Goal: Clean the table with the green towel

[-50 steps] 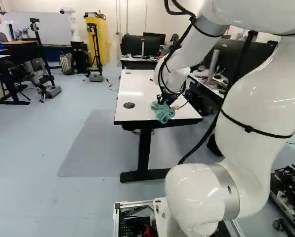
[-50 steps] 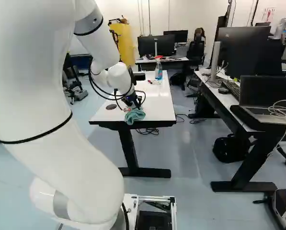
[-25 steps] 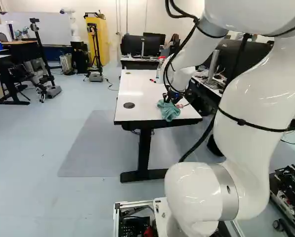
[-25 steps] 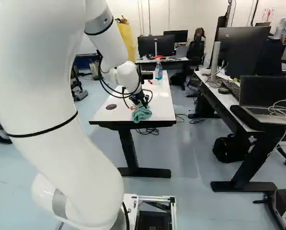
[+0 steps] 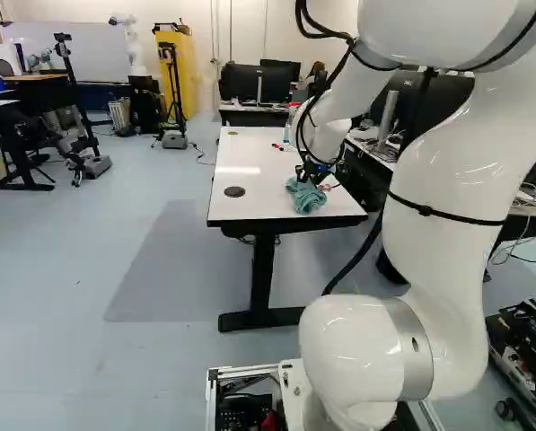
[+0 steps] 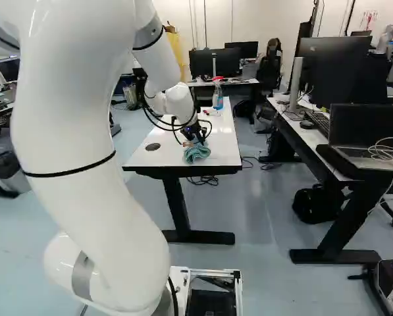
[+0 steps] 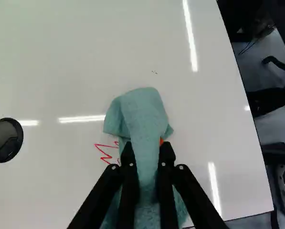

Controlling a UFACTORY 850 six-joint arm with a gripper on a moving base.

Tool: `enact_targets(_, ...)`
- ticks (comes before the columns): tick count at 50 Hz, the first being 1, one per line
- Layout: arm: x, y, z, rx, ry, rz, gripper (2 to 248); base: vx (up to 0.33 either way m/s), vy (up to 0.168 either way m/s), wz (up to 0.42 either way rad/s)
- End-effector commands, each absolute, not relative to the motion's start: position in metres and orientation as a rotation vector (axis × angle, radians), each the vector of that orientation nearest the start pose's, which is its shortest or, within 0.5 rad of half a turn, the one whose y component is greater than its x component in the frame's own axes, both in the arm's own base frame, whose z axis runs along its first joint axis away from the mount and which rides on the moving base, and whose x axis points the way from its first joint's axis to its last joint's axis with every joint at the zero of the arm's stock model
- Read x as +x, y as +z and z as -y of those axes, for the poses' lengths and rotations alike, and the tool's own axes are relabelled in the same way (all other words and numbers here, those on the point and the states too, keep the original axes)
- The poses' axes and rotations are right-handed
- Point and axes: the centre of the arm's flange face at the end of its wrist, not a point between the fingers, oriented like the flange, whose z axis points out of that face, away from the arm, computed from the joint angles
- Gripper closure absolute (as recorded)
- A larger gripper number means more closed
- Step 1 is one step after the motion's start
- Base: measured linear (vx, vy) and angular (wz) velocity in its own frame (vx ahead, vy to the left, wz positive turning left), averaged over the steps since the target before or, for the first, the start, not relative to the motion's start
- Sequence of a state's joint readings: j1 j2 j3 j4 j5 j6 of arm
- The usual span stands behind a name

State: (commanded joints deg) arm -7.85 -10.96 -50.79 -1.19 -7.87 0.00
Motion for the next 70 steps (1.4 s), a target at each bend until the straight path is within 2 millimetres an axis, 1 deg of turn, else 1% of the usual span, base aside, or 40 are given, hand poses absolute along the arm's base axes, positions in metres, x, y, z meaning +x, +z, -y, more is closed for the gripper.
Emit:
enact_targets(10, 0.486, 0.451, 0.072, -3.057, -0.896, -0.195, 203, 0.0, 0.0, 0.0)
enact_targets(25, 0.445, 0.466, 0.076, -3.069, -0.866, -0.23, 203, 0.0, 0.0, 0.0)
enact_targets(33, 0.421, 0.473, 0.071, -3.077, -0.827, -0.227, 203, 0.0, 0.0, 0.0)
enact_targets(43, 0.396, 0.482, 0.057, -3.086, -0.772, -0.191, 203, 0.0, 0.0, 0.0)
enact_targets(48, 0.388, 0.486, 0.049, -3.089, -0.744, -0.162, 203, 0.0, 0.0, 0.0)
enact_targets(70, 0.371, 0.508, 0.047, -3.086, -0.763, -0.163, 203, 0.0, 0.0, 0.0)
